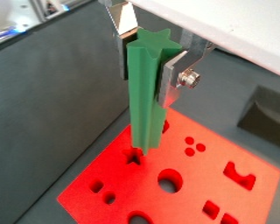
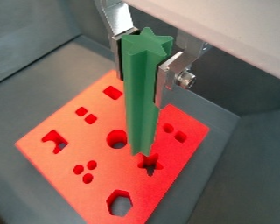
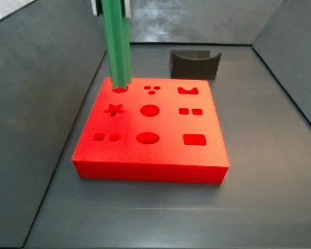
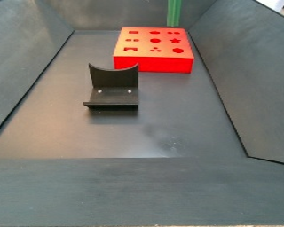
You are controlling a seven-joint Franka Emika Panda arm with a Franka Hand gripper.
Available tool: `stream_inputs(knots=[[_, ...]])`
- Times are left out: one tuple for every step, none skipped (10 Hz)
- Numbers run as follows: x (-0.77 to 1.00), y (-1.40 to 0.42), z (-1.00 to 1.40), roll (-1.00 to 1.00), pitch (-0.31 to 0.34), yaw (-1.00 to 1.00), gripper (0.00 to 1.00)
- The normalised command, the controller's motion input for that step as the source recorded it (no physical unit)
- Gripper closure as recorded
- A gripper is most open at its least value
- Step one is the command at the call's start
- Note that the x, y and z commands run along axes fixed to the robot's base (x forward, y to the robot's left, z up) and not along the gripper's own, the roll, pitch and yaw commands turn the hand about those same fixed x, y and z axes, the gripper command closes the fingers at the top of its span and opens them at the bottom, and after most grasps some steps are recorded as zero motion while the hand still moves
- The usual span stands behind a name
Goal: Pick up the star object. Move up. Move to above the board. Insert the star object.
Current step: Insert the star object.
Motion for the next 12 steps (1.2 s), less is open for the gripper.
stream_inputs(knots=[[0.01, 0.00, -0.01, 0.00, -0.026, -0.05, 1.00], [0.00, 0.00, -0.07, 0.00, 0.000, 0.00, 1.00], [0.00, -0.05, -0.27, 0.01, 0.021, -0.26, 1.00], [0.01, 0.00, -0.29, 0.01, 0.036, -0.67, 1.00], [0.00, -0.02, -0.28, 0.00, 0.039, -0.73, 1.00], [0.00, -0.06, -0.25, 0.00, 0.040, -0.59, 1.00], [0.00, -0.06, -0.21, 0.00, 0.010, -0.35, 1.00], [0.00, 0.00, 0.00, 0.00, -0.004, 0.00, 1.00], [0.01, 0.00, -0.20, 0.01, 0.000, -0.01, 1.00], [0.00, 0.00, -0.26, 0.01, 0.017, -0.19, 1.00], [0.00, 0.00, -0.19, 0.00, 0.000, -0.19, 1.00], [0.00, 0.00, -0.19, 0.00, 0.010, -0.19, 1.00]])
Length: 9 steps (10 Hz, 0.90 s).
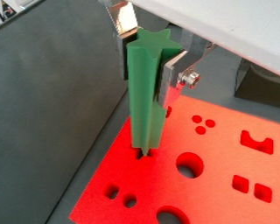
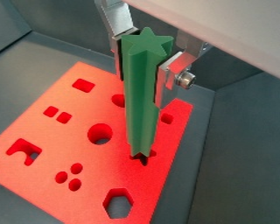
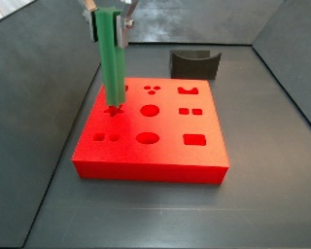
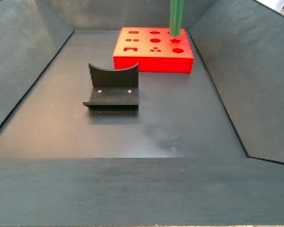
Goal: Pick up the star object. Move up. Move to above the board. Insert the star object.
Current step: Insert the star object.
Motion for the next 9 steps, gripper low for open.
stream_inputs(knots=[[0.00, -0.02, -0.19, 0.00, 0.016, -0.21, 1.00], [0.00, -0.01, -0.17, 0.00, 0.000, -0.20, 1.00], [0.00, -0.02, -0.15, 0.00, 0.000, -0.17, 1.00], [0.02, 0.00, -0.14, 0.00, 0.000, -0.16, 1.00], [0.04, 0.00, -0.10, 0.00, 0.000, -0.17, 1.00], [0.03, 0.00, -0.09, 0.00, 0.000, -0.19, 1.00], [0.05, 0.00, -0.11, 0.00, 0.017, -0.21, 1.00], [0.06, 0.00, -0.12, 0.00, 0.033, -0.21, 1.00], [0.05, 0.00, -0.11, 0.00, 0.026, -0.22, 1.00]])
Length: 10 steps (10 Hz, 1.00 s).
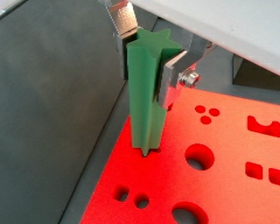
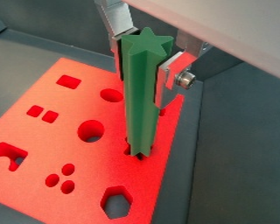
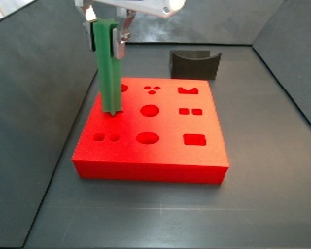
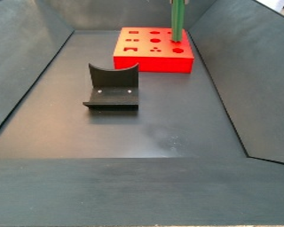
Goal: Pick up the star object. Move up. Move to above the board. Insert the star object.
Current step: Insert the star object.
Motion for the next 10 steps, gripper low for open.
stream_inputs(knots=[[0.06, 0.00, -0.10, 0.00, 0.020, -0.23, 1.00], [0.07, 0.00, -0.09, 0.00, 0.026, -0.23, 1.00], [0.07, 0.00, -0.07, 0.00, 0.023, -0.24, 1.00], [0.11, 0.00, -0.05, 0.00, 0.027, -0.27, 1.00], [0.11, 0.00, -0.05, 0.00, 0.027, -0.30, 1.00], [0.10, 0.00, -0.05, 0.00, 0.024, -0.33, 1.00], [0.10, 0.00, -0.06, 0.00, 0.021, -0.32, 1.00], [0.10, 0.00, -0.07, 0.00, 0.026, -0.32, 1.00], [0.07, 0.00, -0.05, 0.00, 0.013, -0.30, 1.00], [0.03, 0.00, 0.00, 0.00, 0.000, -0.13, 1.00]])
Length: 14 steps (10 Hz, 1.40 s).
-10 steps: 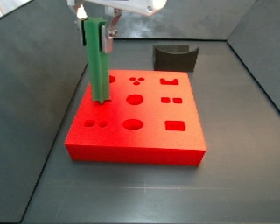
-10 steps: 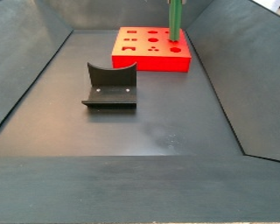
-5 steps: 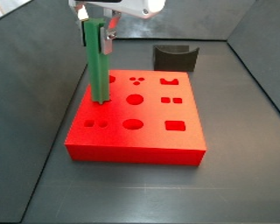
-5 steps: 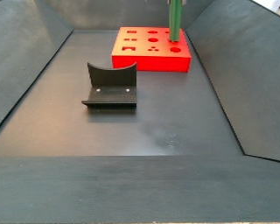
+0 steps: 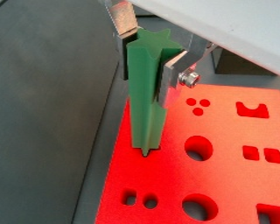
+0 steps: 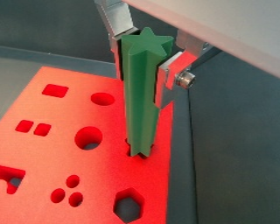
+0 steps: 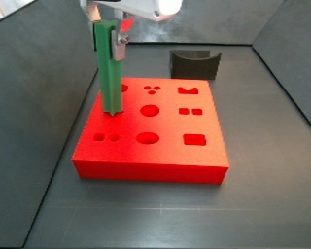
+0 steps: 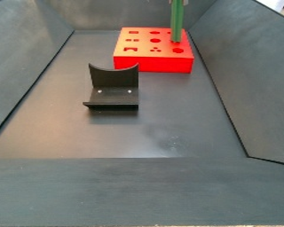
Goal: Pick up the star object. Move up. Move to above the board. Insert the star object.
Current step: Insert the star object.
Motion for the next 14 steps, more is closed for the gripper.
stream_inputs(knots=[[0.00, 0.00, -0.01, 0.00, -0.006, 0.00, 1.00], [0.01, 0.00, -0.07, 0.00, -0.047, 0.00, 1.00], [0.04, 0.00, -0.15, 0.01, -0.021, -0.08, 1.00], [0.07, 0.00, -0.07, 0.00, -0.033, -0.09, 1.00], [0.09, 0.00, -0.05, 0.01, -0.037, -0.06, 1.00], [0.06, 0.00, -0.13, 0.00, 0.000, -0.15, 1.00], [0.08, 0.00, -0.12, 0.01, -0.014, -0.29, 1.00], [0.04, 0.00, -0.07, 0.00, 0.000, -0.29, 1.00], [0.00, 0.00, 0.00, 0.00, -0.013, -0.02, 1.00], [0.00, 0.00, -0.04, 0.00, -0.051, -0.01, 1.00], [0.01, 0.00, -0.20, 0.06, -0.170, -0.04, 1.00], [0.00, 0.00, -0.22, 0.12, -0.279, -0.05, 1.00], [0.00, 0.00, -0.22, 0.13, -0.306, -0.05, 1.00], [0.00, 0.00, -0.25, 0.11, -0.226, -0.01, 1.00]])
